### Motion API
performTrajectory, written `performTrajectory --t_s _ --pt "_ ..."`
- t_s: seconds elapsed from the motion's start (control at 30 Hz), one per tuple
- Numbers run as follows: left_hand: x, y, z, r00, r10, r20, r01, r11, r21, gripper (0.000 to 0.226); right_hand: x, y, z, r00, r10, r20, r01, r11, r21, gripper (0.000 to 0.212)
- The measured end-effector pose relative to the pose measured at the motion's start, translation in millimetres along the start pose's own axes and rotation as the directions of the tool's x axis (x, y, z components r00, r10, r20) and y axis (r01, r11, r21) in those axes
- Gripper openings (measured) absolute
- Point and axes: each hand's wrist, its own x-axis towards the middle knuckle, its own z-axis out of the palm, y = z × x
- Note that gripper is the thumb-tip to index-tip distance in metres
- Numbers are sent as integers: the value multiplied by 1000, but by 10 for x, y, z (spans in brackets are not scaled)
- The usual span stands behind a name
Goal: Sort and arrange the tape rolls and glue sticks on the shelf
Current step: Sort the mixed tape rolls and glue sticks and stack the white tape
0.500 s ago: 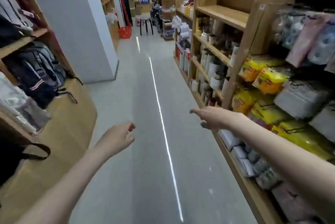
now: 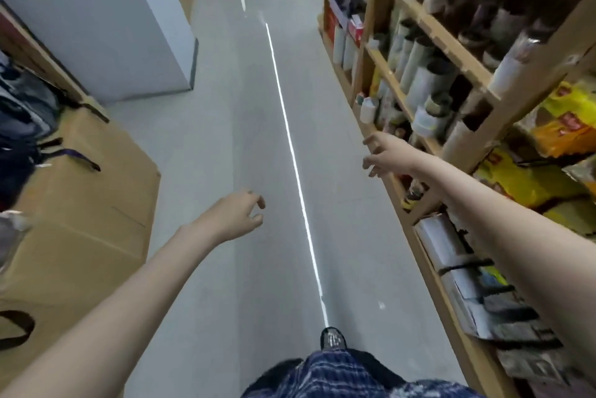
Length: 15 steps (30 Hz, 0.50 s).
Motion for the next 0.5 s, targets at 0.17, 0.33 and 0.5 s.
performTrajectory --t_s 0.17,0.33,0.5 --pt "1050 -760 -564 996 -85 3 85 994 -66 26 1467 -713 -41 998 2 60 -15 975 222 37" --pt "2482 -1599 -1231 988 -133 -76 123 985 -124 25 3054 -1257 -228 998 16 67 -31 974 225 38" --pt "3899 -2249 -2255 975 -156 -160 113 962 -250 20 4460 -1893 -829 993 101 -62 -78 950 302 35"
